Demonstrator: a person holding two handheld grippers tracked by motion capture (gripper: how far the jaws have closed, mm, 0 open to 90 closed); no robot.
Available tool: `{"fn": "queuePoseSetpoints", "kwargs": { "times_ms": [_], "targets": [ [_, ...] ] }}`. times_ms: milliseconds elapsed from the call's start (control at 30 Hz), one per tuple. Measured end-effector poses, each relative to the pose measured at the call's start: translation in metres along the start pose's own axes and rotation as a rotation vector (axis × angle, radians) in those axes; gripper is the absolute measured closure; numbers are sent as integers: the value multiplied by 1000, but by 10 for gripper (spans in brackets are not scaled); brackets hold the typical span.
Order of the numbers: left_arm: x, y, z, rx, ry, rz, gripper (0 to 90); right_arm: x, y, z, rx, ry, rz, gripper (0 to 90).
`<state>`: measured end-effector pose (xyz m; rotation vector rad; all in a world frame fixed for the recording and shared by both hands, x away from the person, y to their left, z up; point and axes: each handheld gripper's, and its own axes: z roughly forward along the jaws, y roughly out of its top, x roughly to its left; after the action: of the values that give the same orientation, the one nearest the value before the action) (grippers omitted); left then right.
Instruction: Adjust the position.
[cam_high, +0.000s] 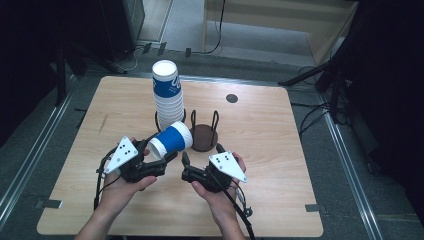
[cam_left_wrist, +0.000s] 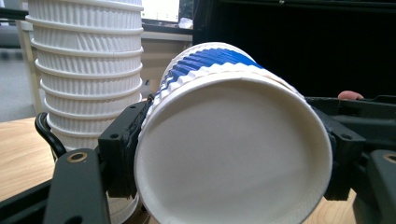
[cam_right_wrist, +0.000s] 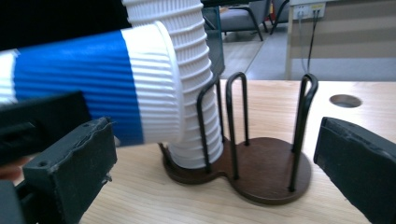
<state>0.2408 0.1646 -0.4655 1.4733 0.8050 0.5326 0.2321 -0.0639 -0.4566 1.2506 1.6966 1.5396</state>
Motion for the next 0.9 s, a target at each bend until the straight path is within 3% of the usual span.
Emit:
{"fn": "queuePoseSetpoints", "kwargs": {
  "times_ms": [333,700,900],
  "targets": [
    [1,-2,0,-32,20,-15,261,7,1,3,-11,18,188,0],
    [-1,-4,1,-50,16,-8,261,6,5,7,-12,69,510,0],
    [-1,-5,2,-55,14,-5,261,5,6,9,-9,100,621,0]
  ]
}}
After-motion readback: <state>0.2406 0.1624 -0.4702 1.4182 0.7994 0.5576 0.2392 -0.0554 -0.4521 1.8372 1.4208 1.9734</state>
